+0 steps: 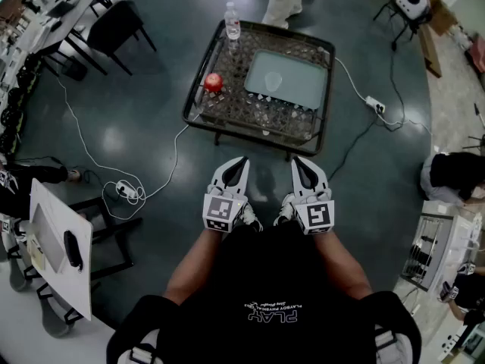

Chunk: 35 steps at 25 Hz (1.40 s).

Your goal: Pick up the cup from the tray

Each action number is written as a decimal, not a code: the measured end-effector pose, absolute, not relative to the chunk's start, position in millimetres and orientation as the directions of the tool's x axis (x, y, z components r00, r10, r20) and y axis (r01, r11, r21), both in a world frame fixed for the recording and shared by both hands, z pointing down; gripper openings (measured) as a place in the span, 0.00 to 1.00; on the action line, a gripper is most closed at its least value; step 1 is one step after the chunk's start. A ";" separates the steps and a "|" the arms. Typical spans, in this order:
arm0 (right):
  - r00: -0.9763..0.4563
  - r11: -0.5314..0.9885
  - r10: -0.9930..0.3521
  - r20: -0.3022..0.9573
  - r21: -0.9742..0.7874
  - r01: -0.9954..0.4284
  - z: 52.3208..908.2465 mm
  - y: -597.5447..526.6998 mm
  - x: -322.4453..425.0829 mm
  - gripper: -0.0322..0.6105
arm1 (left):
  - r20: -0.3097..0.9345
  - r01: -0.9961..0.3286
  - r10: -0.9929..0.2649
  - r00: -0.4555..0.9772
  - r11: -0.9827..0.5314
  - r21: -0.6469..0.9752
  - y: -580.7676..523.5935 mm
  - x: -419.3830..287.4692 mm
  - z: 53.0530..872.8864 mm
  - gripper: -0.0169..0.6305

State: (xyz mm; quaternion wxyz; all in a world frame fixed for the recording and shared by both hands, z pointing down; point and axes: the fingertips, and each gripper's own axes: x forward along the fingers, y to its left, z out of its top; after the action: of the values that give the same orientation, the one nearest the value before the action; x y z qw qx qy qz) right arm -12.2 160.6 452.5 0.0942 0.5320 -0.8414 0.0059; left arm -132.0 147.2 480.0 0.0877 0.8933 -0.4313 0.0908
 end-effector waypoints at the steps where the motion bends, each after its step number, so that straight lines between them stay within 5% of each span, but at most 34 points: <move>1: -0.413 0.431 -0.895 0.165 0.092 -0.897 454.1 159.7 -13.0 0.06 | 0.241 -0.789 -0.757 0.608 -0.609 0.079 144.5 -134.4 477.8 0.04; 35: -0.460 0.468 -0.878 0.134 0.032 -0.883 464.6 62.7 4.9 0.06 | 0.265 -0.803 -0.768 0.583 -0.595 0.043 45.6 -106.5 479.6 0.04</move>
State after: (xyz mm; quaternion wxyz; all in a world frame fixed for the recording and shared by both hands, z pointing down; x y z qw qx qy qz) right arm 4.9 62.7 464.6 0.0657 0.5155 -0.8541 0.0211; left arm -106.5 45.6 479.6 0.0791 0.8863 -0.4429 0.1099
